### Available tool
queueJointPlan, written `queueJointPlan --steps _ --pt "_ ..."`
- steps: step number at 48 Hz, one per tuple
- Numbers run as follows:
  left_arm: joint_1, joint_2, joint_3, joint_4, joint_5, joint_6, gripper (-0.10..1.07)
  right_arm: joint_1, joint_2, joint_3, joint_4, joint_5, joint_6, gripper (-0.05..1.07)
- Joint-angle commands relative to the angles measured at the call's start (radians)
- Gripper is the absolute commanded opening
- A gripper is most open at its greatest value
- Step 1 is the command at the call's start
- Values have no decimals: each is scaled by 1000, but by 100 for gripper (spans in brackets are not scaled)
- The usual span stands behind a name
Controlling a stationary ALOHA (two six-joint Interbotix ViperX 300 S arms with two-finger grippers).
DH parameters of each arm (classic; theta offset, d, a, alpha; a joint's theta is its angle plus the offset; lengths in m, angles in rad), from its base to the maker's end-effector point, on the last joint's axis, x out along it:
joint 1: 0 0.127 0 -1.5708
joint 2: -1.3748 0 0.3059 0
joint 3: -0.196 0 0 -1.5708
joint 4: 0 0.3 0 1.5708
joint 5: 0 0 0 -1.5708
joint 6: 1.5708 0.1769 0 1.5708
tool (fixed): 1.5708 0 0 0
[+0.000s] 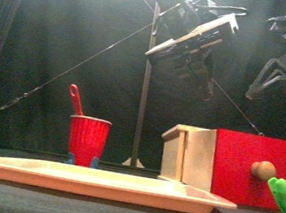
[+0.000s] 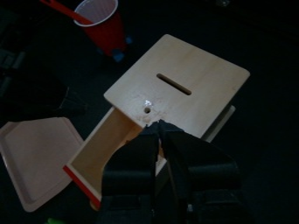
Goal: Close drawer
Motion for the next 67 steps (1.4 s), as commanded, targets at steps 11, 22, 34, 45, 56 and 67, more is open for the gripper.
queueJointPlan --steps 11,22,34,45,56,67 --pt "28 -40 -11 25 0 3 43 -35 2 -6 23 -69 -11 51" --pt "104 -37 -8 25 0 5 43 -14 -6 8 28 -87 -14 51" --pt "219 -25 -12 17 -66 5 43 86 -11 34 12 -187 -26 51" --pt "324 3 -14 -8 -186 2 43 110 8 66 41 -325 -98 51" --pt "399 26 -6 0 -321 18 43 106 63 72 44 -374 -135 51" --pt "446 52 -3 -3 -446 74 43 106 130 51 29 -411 -163 51"
